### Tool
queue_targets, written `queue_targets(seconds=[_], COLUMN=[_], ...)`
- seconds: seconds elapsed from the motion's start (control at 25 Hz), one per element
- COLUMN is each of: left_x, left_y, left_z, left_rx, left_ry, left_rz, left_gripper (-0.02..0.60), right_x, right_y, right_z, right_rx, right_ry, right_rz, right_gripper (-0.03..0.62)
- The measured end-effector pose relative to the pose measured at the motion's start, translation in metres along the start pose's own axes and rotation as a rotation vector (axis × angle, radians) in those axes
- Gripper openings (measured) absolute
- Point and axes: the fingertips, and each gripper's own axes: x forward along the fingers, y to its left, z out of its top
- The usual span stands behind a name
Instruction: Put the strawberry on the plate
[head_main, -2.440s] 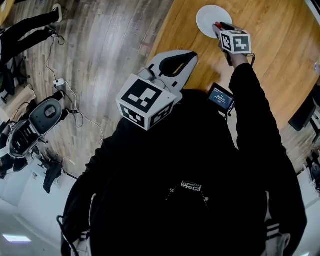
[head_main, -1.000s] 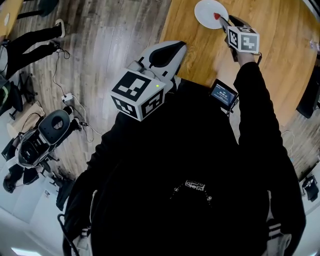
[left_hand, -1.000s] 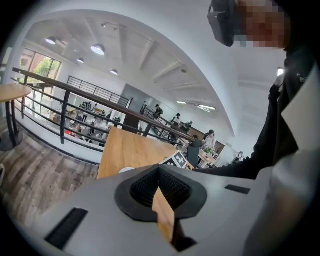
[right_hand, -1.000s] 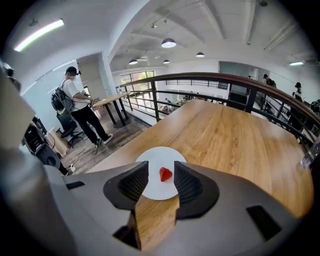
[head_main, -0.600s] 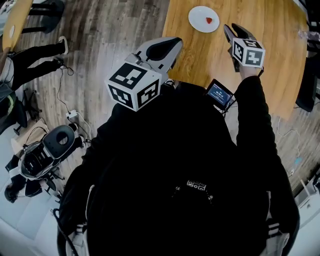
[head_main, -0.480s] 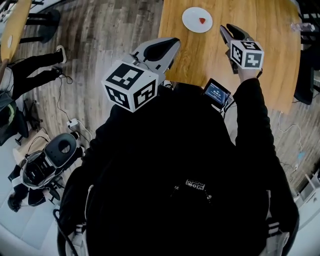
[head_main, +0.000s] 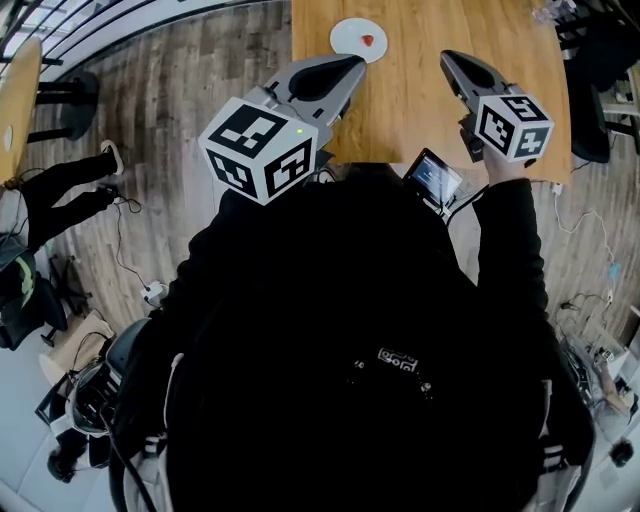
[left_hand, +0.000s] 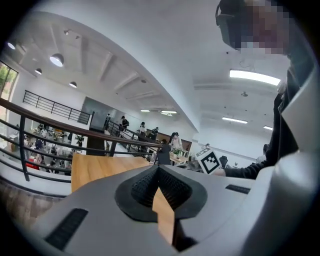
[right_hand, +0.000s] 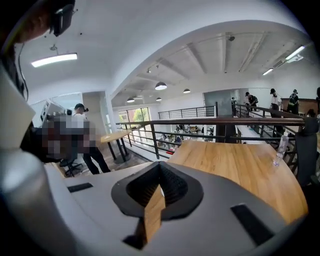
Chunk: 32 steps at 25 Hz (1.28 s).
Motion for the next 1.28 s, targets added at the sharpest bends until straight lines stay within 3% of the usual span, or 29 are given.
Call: queue_targets(seconds=[0.12, 0.32, 0.48, 0.72, 1.28], left_x=[-0.002, 0.010, 0.007, 0.001, 0.012], left_y=[0.009, -0.031, -0.035, -0.035, -0.037], left_z=[-0.007, 0.052, 0.063, 0.082, 0.082], left_rx=[0.028, 0.066, 0.108, 0.181, 0.188], left_ry=[-0.040, -0.091, -0.127, -0.185, -0.167], left_rz=[-0.012, -0.056, -0.088, -0.091, -0.090], left_gripper=[0.005, 0.005, 0.005, 0.005, 0.005], right_x=[-0.016, -0.095, -0.108, -0.112, -0.118], right_y=[0.024, 0.037, 0.054, 0.081, 0.090], right_z=[0.000, 0.065, 0.085, 0.120, 0.128], right_rx=[0.018, 0.024, 0.022, -0.080, -0.085], right_ry=[-0.071, -0.158, -0.218, -0.294, -0.320], right_rz=[0.026, 0.020, 0.038, 0.076, 0.083], right_gripper=[0.020, 0.020, 0.020, 0.018, 0.018])
